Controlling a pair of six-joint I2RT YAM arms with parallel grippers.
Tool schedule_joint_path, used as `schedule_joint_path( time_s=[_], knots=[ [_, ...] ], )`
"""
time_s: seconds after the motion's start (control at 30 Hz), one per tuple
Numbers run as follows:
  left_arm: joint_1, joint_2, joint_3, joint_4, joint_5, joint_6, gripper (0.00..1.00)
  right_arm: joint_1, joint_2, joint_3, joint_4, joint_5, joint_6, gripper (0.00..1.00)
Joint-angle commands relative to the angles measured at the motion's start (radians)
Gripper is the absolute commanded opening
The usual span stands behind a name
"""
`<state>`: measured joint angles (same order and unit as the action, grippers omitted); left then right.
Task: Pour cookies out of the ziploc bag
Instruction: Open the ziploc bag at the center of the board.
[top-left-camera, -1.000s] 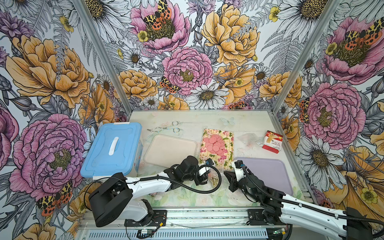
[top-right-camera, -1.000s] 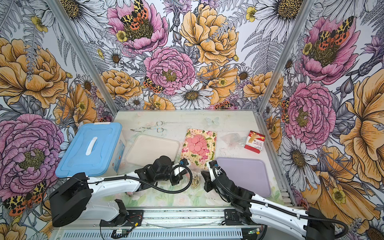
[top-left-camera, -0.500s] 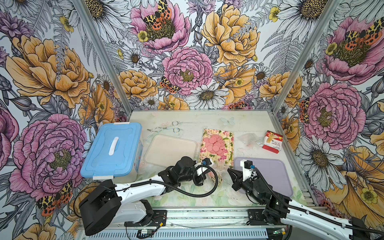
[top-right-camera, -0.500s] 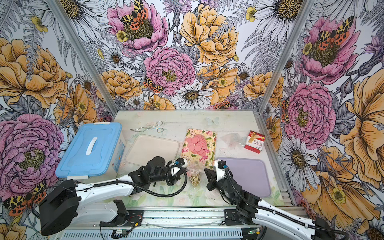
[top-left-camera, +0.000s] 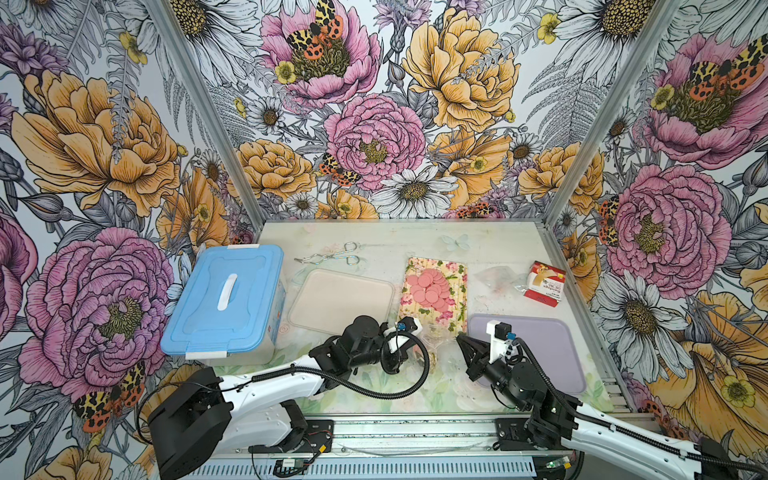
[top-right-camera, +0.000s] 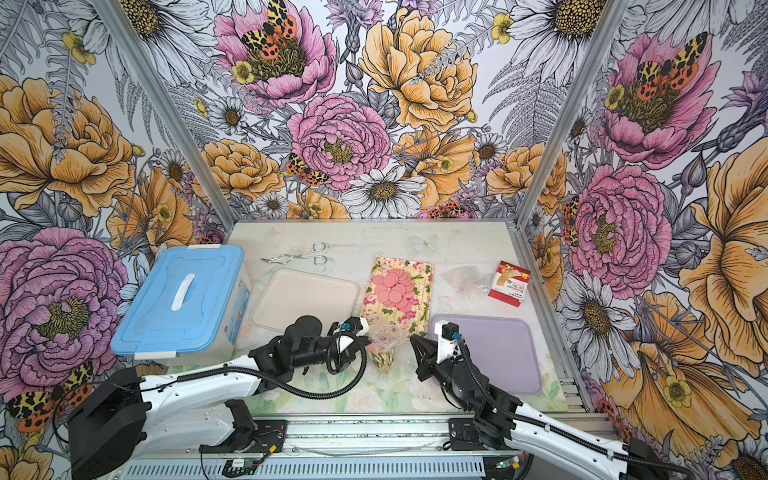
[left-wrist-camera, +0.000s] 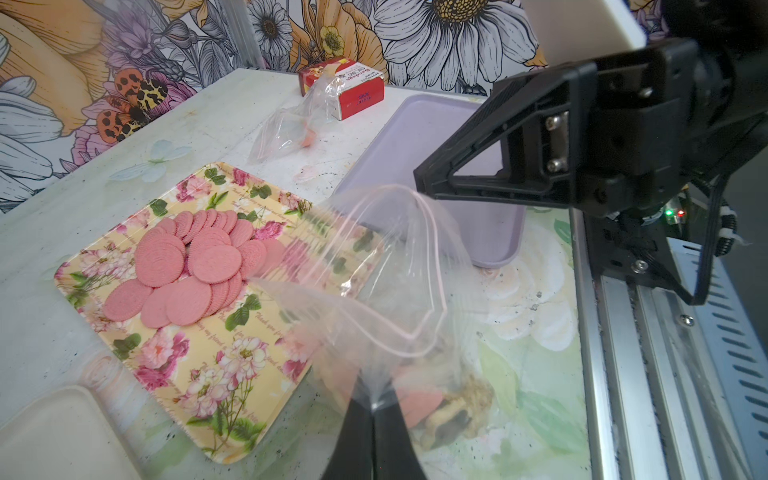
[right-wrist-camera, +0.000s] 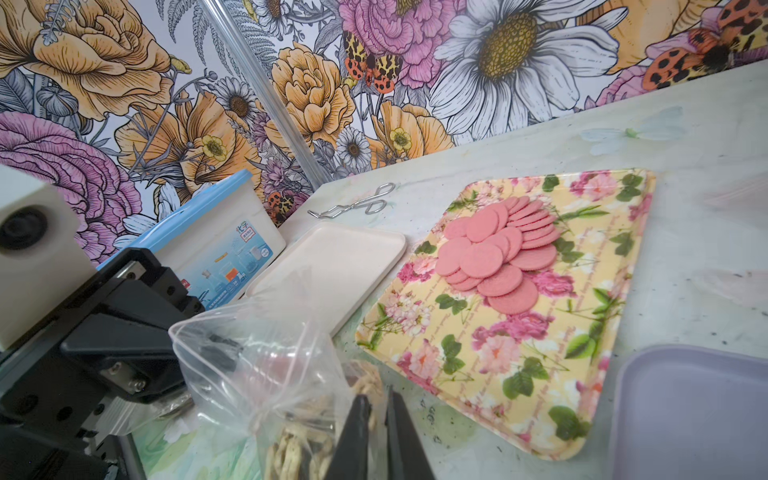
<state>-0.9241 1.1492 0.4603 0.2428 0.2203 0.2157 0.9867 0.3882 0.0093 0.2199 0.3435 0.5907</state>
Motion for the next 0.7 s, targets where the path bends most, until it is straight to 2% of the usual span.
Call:
schedule_joint_path(
  time_s=[0.0,0.07,0.27,0.47,0.67],
  knots=[
    [0.010,0.006,-0.004,0.003,-0.021,-0.007,0.00,-0.005,-0.030,-0.015,0.007,0.030,-0.017,0.22],
    [0.010,0.008,-0.003,-0.002,-0.020,-0.007,0.00,-0.005,-0.043,-0.014,0.005,0.021,-0.019,0.28],
    [0.007,0.024,0.006,-0.011,-0.018,-0.005,0.00,-0.005,-0.033,0.001,-0.028,-0.032,-0.032,0.37],
    [-0.052,0.061,0.043,-0.011,-0.030,-0.013,0.00,-0.005,-0.097,0.090,-0.293,0.010,0.048,0.40],
    [-0.141,0.146,0.182,-0.109,-0.102,-0.007,0.00,-0.005,-0.227,0.185,-0.533,0.018,0.133,0.43]
  ],
)
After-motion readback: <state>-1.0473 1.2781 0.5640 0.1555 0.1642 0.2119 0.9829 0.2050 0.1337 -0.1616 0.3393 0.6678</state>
